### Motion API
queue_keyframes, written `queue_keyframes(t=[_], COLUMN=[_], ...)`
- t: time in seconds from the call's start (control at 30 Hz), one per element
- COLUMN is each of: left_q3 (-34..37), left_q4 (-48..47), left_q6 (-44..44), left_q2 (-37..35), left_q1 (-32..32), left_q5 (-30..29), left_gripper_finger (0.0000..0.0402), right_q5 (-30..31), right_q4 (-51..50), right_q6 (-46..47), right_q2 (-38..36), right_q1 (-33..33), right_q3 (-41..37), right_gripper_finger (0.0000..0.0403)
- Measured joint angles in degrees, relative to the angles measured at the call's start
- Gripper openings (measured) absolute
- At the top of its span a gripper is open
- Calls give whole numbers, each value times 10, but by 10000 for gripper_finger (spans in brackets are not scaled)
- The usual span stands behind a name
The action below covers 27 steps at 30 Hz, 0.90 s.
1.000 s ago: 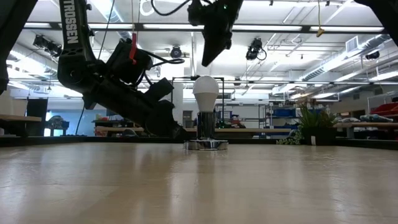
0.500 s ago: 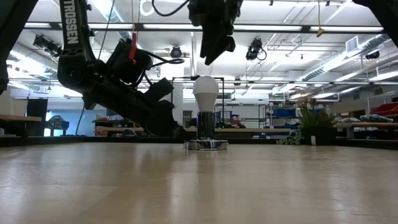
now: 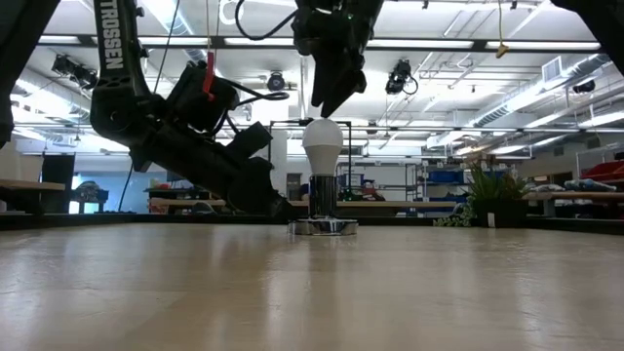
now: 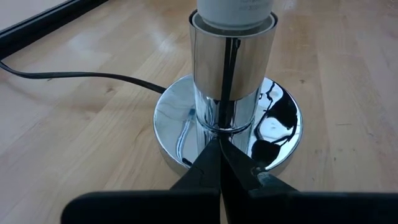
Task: Screw lightbulb
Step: Insert the lightbulb into the lamp socket
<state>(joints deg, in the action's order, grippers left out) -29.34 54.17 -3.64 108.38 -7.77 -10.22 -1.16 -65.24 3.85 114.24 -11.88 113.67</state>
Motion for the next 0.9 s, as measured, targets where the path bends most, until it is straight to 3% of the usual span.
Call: queue_keyframes(t=[0.33, 0.9], left_q3=[-33, -68], left_q4=[-41, -33], left_q6=[3, 2], left_q2=[1, 41], left_q1=[14, 26], left_q5=[25, 41], left_gripper_finger=[1, 1], right_q5=[2, 2], right_q4=[-11, -61], right_q6=[-13, -31], right_q2=[0, -1], right_q1=[3, 13], right_q3=[-2, -2], right_gripper_finger=[264, 279])
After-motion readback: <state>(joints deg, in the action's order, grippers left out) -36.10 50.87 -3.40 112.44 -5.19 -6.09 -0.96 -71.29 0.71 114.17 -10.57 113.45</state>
